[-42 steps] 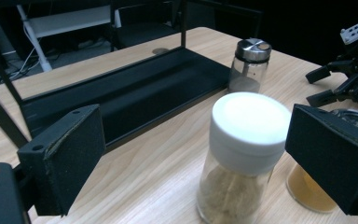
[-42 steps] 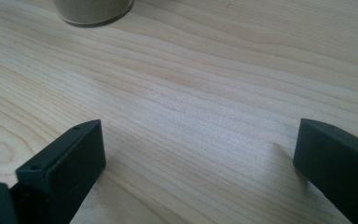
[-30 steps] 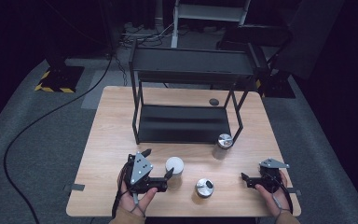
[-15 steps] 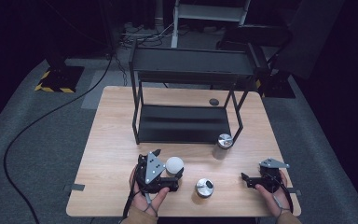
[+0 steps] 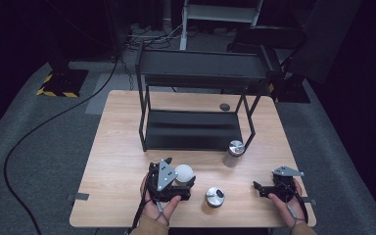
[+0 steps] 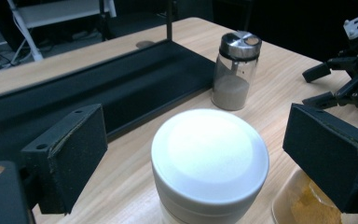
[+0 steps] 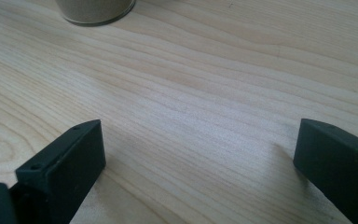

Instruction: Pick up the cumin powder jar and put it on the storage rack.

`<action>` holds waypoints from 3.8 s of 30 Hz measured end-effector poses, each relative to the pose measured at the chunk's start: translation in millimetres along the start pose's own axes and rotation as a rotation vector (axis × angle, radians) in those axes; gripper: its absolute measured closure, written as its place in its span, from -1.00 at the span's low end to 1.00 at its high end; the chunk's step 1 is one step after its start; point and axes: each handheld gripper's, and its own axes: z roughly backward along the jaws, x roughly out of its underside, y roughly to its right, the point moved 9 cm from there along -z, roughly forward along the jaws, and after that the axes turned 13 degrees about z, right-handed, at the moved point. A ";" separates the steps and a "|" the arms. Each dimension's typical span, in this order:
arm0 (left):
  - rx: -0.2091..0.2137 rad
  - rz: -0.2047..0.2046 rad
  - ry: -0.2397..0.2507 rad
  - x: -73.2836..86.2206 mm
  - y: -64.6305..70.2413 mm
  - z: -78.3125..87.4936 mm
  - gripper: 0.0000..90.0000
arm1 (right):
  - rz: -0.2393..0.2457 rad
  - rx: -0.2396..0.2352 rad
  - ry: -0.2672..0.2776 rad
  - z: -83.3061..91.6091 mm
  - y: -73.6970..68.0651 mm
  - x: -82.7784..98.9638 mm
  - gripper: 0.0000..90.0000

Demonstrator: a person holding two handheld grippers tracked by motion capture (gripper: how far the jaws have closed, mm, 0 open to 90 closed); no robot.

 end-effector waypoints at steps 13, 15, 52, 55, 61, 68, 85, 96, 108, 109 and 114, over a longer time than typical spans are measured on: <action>0.025 0.026 -0.045 9.8 -4.2 -12.6 -0.73 | 0.003 -0.003 0.001 0.2 0.5 0.3 -0.95; 0.034 0.029 -0.050 10.4 -4.7 -13.2 -0.72 | 0.004 -0.004 0.001 0.2 0.5 0.4 -0.95; 0.012 -0.006 -0.092 -6.3 -11.9 -14.2 -0.26 | 0.008 -0.007 0.002 0.7 1.0 1.0 -0.95; 0.010 -0.014 -0.088 -13.1 -15.2 -13.3 -0.26 | 0.008 -0.008 0.002 1.1 0.9 1.4 -0.95; 0.001 -0.022 -0.071 -25.5 -22.6 -11.0 -0.26 | 0.008 -0.008 0.003 1.2 1.0 1.6 -0.95; -0.014 -0.035 -0.062 -40.0 -33.9 -9.6 -0.26 | 0.010 -0.009 0.003 1.3 1.1 1.6 -0.95; -0.025 -0.046 -0.059 -71.8 -55.8 -11.9 -0.26 | 0.012 -0.012 0.004 1.4 1.5 1.8 -0.95; -0.023 -0.049 -0.060 -85.5 -65.6 -19.9 -0.26 | 0.013 -0.012 0.004 1.4 1.6 1.9 -0.95; -0.036 -0.035 -0.073 -101.4 -80.5 -40.4 -0.26 | 0.012 -0.012 0.004 1.4 1.6 1.9 -0.95; -0.037 -0.035 -0.074 -102.7 -82.2 -42.0 -0.26 | 0.013 -0.012 0.004 1.4 1.6 1.9 -0.95; -0.055 -0.043 -0.072 -106.9 -88.2 -50.7 -0.26 | 0.013 -0.012 0.004 1.4 1.6 1.9 -0.95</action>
